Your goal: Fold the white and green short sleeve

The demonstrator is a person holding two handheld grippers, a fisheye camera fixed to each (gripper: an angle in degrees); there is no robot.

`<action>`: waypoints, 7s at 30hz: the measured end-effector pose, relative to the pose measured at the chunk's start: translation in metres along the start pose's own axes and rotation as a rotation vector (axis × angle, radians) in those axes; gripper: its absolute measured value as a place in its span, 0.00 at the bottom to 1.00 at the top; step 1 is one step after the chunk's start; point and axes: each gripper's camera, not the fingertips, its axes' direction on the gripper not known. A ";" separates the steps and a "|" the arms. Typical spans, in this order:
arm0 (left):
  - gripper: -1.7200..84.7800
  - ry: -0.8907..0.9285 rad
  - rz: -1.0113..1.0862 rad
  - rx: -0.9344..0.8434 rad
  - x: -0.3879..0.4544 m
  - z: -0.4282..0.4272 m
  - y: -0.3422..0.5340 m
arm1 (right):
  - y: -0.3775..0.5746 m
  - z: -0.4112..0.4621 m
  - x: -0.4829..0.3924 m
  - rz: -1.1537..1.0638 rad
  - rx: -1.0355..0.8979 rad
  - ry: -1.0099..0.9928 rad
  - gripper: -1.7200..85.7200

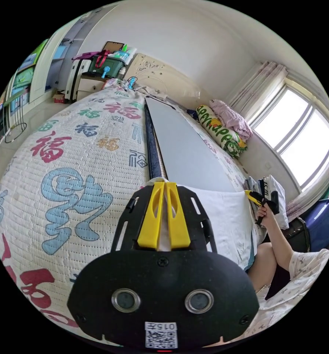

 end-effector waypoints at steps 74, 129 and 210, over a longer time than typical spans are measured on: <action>0.11 0.032 0.639 -0.062 -0.266 0.318 0.249 | 0.294 -0.123 0.326 -0.084 0.149 0.318 0.13; 0.09 0.454 0.410 -0.200 -0.315 0.348 0.023 | 0.442 -0.151 0.248 -0.434 0.237 0.054 0.02; 0.11 0.480 0.966 -0.728 -0.125 0.190 0.206 | 0.432 0.094 0.314 -0.562 -0.331 0.362 0.12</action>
